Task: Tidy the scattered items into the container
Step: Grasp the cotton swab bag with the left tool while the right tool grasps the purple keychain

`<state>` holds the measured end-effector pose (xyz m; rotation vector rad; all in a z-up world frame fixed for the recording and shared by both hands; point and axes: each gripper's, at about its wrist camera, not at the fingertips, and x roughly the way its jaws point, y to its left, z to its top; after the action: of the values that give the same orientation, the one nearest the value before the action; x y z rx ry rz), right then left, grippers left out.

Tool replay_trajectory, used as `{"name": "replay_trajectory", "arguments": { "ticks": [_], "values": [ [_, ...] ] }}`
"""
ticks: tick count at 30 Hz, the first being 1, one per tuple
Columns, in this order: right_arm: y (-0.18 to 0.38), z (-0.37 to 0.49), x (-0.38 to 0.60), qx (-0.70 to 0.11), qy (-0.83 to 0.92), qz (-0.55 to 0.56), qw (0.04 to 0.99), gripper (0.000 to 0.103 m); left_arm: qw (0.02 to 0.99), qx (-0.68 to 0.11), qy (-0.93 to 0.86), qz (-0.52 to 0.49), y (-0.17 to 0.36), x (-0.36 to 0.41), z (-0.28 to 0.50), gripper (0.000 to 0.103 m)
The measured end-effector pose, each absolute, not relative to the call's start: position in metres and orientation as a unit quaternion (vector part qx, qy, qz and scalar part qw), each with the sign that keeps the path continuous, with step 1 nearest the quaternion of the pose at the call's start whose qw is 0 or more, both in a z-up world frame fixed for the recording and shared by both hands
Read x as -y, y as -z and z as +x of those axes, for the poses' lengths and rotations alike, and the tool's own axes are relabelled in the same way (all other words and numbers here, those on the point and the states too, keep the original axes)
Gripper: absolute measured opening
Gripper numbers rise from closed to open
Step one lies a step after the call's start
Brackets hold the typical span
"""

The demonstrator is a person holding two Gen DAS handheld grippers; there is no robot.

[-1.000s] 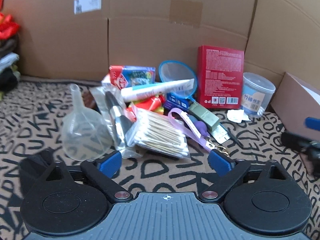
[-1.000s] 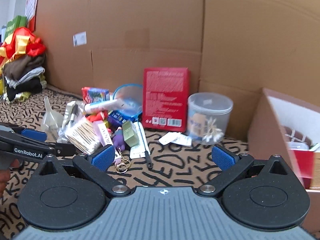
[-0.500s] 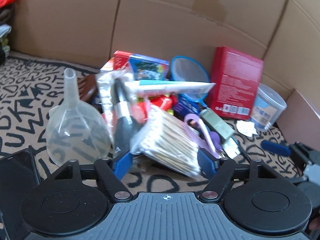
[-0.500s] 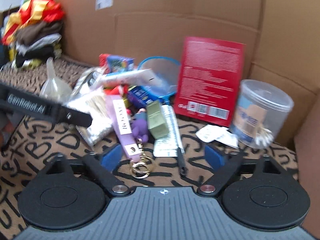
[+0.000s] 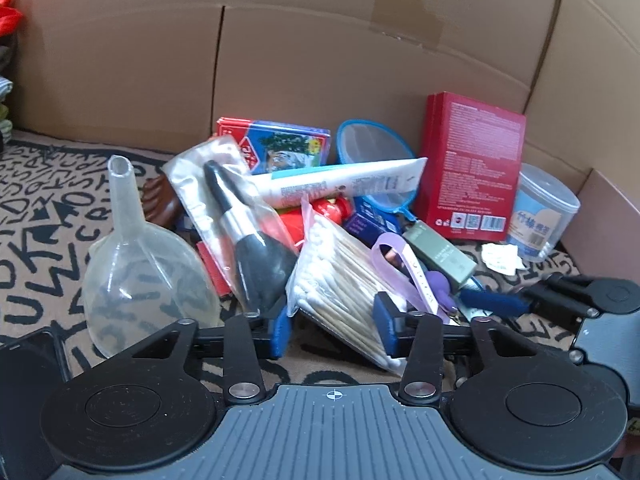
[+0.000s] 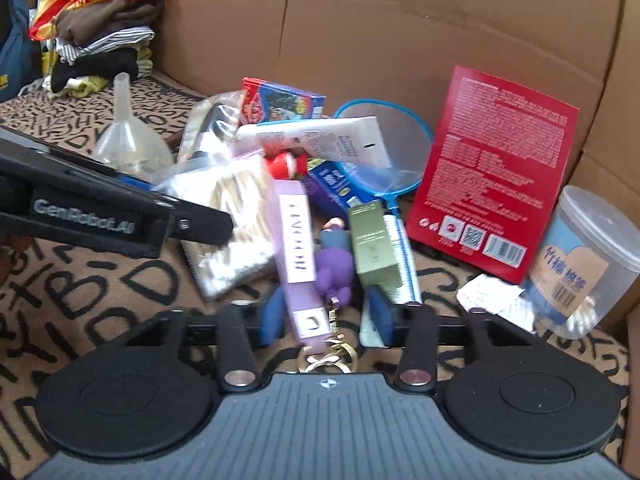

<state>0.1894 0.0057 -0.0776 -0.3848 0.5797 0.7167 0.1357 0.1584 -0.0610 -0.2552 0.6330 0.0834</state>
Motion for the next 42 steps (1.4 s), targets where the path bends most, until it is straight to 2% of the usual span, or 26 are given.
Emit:
{"name": "replay_trajectory", "arguments": {
  "ticks": [4,5,7,10,18,20,21,22,24,28,30,35,37,38,42],
  "values": [
    [0.076,0.178,0.003,-0.287,-0.34,-0.177,0.878,0.024,0.939,-0.316,-0.027,-0.13,0.06,-0.157,0.128,0.027],
    [0.075,0.174,0.007,-0.289,-0.341,-0.176,0.877,0.024,0.939,-0.317,-0.022,-0.131,0.06,-0.156,0.125,0.025],
    [0.073,0.167,0.016,-0.294,-0.344,-0.173,0.875,0.024,0.935,-0.328,-0.012,-0.13,0.063,-0.152,0.12,0.011],
    [0.07,0.152,0.033,-0.3,-0.345,-0.162,0.874,0.024,0.928,-0.35,0.0,-0.129,0.071,-0.141,0.112,0.003],
    [0.066,0.111,0.072,-0.298,-0.335,-0.139,0.883,0.024,0.926,-0.36,0.026,-0.113,0.069,-0.112,0.074,0.004],
    [0.065,0.101,0.078,-0.292,-0.336,-0.138,0.885,0.025,0.925,-0.362,0.032,-0.11,0.065,-0.107,0.066,0.014],
    [0.064,0.097,0.08,-0.291,-0.335,-0.139,0.885,0.027,0.925,-0.362,0.033,-0.107,0.063,-0.104,0.063,0.028],
    [0.063,0.093,0.081,-0.29,-0.333,-0.139,0.886,0.033,0.927,-0.36,0.032,-0.105,0.062,-0.103,0.062,0.029],
    [0.059,0.089,0.085,-0.284,-0.329,-0.134,0.89,0.035,0.929,-0.355,0.026,-0.1,0.058,-0.1,0.059,0.034],
    [0.047,0.092,0.089,-0.261,-0.317,-0.119,0.904,0.036,0.93,-0.348,0.021,-0.119,0.053,-0.104,0.061,0.056],
    [0.044,0.098,0.091,-0.258,-0.309,-0.107,0.909,0.039,0.929,-0.346,0.019,-0.131,0.052,-0.109,0.063,0.063],
    [0.05,0.115,0.092,-0.273,-0.291,-0.085,0.913,0.041,0.928,-0.34,0.016,-0.15,0.048,-0.12,0.07,0.068],
    [0.054,0.119,0.091,-0.282,-0.285,-0.081,0.913,0.041,0.931,-0.332,0.013,-0.152,0.045,-0.125,0.07,0.077],
    [0.056,0.122,0.09,-0.287,-0.284,-0.079,0.911,0.041,0.933,-0.327,0.008,-0.152,0.044,-0.127,0.07,0.079],
    [0.059,0.128,0.085,-0.296,-0.288,-0.08,0.907,0.041,0.935,-0.322,-0.019,-0.146,0.044,-0.137,0.072,0.079]
  ]
}}
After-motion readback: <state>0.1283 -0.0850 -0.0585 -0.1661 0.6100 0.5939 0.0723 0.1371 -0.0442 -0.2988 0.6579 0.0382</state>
